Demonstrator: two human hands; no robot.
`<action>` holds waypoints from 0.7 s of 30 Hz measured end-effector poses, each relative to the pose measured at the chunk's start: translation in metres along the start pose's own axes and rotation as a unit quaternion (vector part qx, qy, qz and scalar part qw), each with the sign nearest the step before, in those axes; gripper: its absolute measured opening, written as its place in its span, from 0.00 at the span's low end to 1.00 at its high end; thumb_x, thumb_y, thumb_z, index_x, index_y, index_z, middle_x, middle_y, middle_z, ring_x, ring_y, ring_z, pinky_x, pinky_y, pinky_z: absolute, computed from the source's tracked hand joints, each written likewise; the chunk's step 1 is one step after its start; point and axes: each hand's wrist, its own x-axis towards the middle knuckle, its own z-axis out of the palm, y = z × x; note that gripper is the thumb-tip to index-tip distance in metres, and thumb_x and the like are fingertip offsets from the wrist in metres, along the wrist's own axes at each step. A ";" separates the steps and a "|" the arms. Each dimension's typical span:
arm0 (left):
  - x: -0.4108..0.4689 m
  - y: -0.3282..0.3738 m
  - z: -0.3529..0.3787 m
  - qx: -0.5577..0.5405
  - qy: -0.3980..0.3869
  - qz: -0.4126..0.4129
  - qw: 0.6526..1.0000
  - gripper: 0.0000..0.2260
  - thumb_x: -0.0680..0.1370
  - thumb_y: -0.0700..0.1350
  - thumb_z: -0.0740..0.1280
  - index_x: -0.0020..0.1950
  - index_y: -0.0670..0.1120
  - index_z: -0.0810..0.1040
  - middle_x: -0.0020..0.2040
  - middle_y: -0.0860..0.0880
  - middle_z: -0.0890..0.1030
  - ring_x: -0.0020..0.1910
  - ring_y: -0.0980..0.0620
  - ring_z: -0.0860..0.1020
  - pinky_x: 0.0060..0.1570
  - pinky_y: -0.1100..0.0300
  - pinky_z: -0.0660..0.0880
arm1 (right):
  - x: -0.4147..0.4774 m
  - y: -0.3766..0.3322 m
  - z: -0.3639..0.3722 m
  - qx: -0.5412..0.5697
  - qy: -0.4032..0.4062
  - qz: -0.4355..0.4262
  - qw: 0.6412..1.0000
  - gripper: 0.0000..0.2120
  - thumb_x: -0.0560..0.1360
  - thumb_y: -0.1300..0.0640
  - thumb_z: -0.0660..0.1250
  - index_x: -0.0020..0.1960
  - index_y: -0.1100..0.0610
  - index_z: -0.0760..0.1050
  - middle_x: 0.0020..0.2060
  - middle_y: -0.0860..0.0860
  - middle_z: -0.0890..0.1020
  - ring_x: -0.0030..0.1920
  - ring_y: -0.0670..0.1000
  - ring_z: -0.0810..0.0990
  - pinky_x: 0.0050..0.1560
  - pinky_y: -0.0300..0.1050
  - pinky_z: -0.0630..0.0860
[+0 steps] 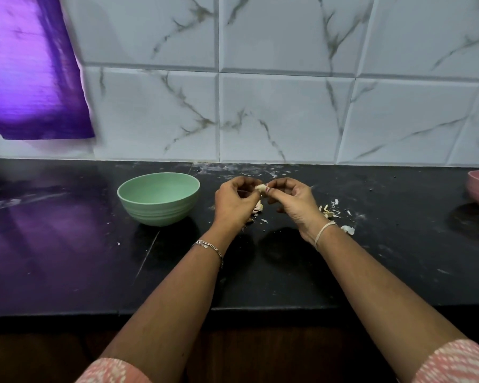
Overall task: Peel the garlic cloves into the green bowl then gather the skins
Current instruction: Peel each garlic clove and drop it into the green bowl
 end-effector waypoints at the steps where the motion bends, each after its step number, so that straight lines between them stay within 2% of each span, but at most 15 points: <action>1: 0.001 0.000 0.000 -0.016 -0.005 -0.011 1.000 0.05 0.74 0.39 0.72 0.44 0.49 0.83 0.41 0.48 0.85 0.41 0.54 0.82 0.40 0.65 0.79 | 0.000 0.000 0.001 -0.013 -0.002 -0.008 1.000 0.03 0.73 0.61 0.73 0.45 0.58 0.79 0.38 0.53 0.83 0.33 0.40 0.79 0.32 0.31 0.72; 3: 0.001 -0.001 -0.001 -0.045 -0.024 -0.034 0.998 0.08 0.76 0.38 0.70 0.44 0.52 0.82 0.43 0.46 0.84 0.40 0.52 0.81 0.37 0.63 0.79 | 0.000 0.003 0.002 -0.052 -0.002 -0.028 0.998 0.06 0.72 0.59 0.75 0.46 0.59 0.81 0.39 0.54 0.83 0.35 0.42 0.80 0.34 0.32 0.73; 6: 0.000 -0.002 0.000 -0.042 -0.055 -0.045 0.997 0.11 0.77 0.37 0.67 0.45 0.53 0.82 0.43 0.47 0.84 0.39 0.53 0.80 0.39 0.58 0.79 | 0.004 0.008 0.002 -0.121 0.008 -0.055 0.991 0.04 0.70 0.59 0.76 0.42 0.54 0.82 0.37 0.54 0.84 0.38 0.49 0.82 0.43 0.44 0.80; 8: 0.000 -0.002 0.000 -0.037 -0.065 -0.045 0.996 0.09 0.77 0.38 0.68 0.48 0.52 0.82 0.43 0.48 0.84 0.38 0.54 0.80 0.40 0.56 0.79 | 0.006 0.010 0.001 -0.156 0.017 -0.064 0.986 0.05 0.70 0.59 0.76 0.38 0.51 0.82 0.35 0.53 0.85 0.39 0.53 0.84 0.47 0.51 0.81; 10: 0.000 -0.002 -0.001 -0.045 -0.058 -0.045 0.996 0.08 0.76 0.38 0.70 0.50 0.51 0.82 0.41 0.49 0.82 0.37 0.54 0.80 0.36 0.59 0.79 | 0.007 0.010 0.000 -0.172 0.022 -0.068 0.982 0.05 0.69 0.58 0.76 0.36 0.51 0.82 0.33 0.52 0.85 0.39 0.54 0.85 0.48 0.52 0.82; 12: 0.001 -0.004 -0.002 -0.048 -0.047 -0.040 0.997 0.08 0.74 0.37 0.72 0.47 0.50 0.82 0.39 0.49 0.81 0.36 0.54 0.80 0.35 0.61 0.78 | 0.007 0.010 0.000 -0.182 0.025 -0.068 0.981 0.04 0.68 0.57 0.76 0.35 0.53 0.83 0.32 0.50 0.85 0.38 0.53 0.85 0.47 0.52 0.82; 15: 0.001 -0.005 -0.002 -0.050 -0.048 -0.038 0.997 0.09 0.74 0.35 0.72 0.42 0.50 0.82 0.39 0.47 0.83 0.36 0.52 0.80 0.39 0.58 0.78 | 0.007 0.010 -0.001 -0.191 0.021 -0.066 0.979 0.05 0.67 0.55 0.76 0.34 0.54 0.83 0.30 0.50 0.84 0.37 0.53 0.84 0.46 0.54 0.82; 21: 0.001 -0.003 -0.002 -0.048 -0.054 -0.042 0.997 0.11 0.75 0.35 0.71 0.40 0.52 0.81 0.38 0.48 0.83 0.37 0.52 0.81 0.42 0.52 0.81 | 0.009 0.011 -0.004 -0.175 0.015 -0.059 0.983 0.05 0.67 0.57 0.76 0.35 0.56 0.83 0.32 0.53 0.85 0.41 0.60 0.84 0.48 0.60 0.81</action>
